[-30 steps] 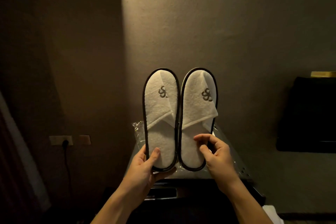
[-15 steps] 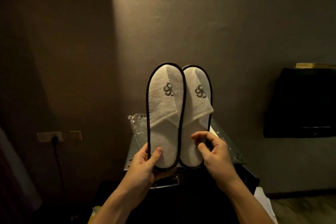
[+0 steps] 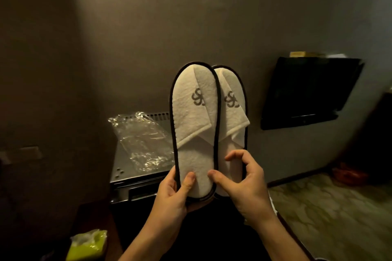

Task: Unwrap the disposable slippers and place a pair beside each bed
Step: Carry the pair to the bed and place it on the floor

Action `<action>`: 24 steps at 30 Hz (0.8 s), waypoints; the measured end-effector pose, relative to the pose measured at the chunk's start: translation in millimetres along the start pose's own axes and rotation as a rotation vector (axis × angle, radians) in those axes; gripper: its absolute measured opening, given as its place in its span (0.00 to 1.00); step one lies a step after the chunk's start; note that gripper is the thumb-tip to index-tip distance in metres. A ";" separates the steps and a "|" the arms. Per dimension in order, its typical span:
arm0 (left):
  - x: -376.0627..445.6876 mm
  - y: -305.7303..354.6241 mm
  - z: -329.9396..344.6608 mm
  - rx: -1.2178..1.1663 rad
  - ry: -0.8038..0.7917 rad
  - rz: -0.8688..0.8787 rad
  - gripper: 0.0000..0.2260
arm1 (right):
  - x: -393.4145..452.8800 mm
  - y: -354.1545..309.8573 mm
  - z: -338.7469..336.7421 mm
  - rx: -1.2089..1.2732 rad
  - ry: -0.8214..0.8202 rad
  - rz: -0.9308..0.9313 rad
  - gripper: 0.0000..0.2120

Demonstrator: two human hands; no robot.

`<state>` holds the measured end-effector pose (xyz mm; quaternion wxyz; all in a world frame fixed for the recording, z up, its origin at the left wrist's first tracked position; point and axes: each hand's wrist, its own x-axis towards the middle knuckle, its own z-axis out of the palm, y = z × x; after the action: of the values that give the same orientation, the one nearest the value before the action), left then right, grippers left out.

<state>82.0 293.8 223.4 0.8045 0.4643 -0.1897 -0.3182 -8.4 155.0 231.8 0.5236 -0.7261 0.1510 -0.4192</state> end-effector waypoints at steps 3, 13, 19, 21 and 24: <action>-3.2 -20.6 24.9 -0.001 -0.067 -0.051 0.17 | -15.0 6.4 -35.5 -0.051 0.081 -0.033 0.20; -49.2 -125.5 189.8 0.076 -0.353 -0.270 0.15 | -103.1 1.3 -233.7 -0.196 0.398 0.068 0.20; -110.3 -210.2 306.0 0.128 -0.588 -0.421 0.15 | -195.0 -12.3 -368.5 -0.263 0.678 0.140 0.19; -129.5 -231.0 342.0 0.150 -0.672 -0.461 0.12 | -223.4 -17.8 -405.8 -0.318 0.747 0.155 0.19; -160.4 -266.0 393.0 0.169 -0.790 -0.525 0.12 | -267.1 -23.1 -459.4 -0.352 0.860 0.168 0.19</action>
<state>-359.8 60.7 186.3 0.5227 0.4040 -0.3822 -0.6461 -526.8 49.1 177.9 0.3147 -0.5494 0.4813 -0.6062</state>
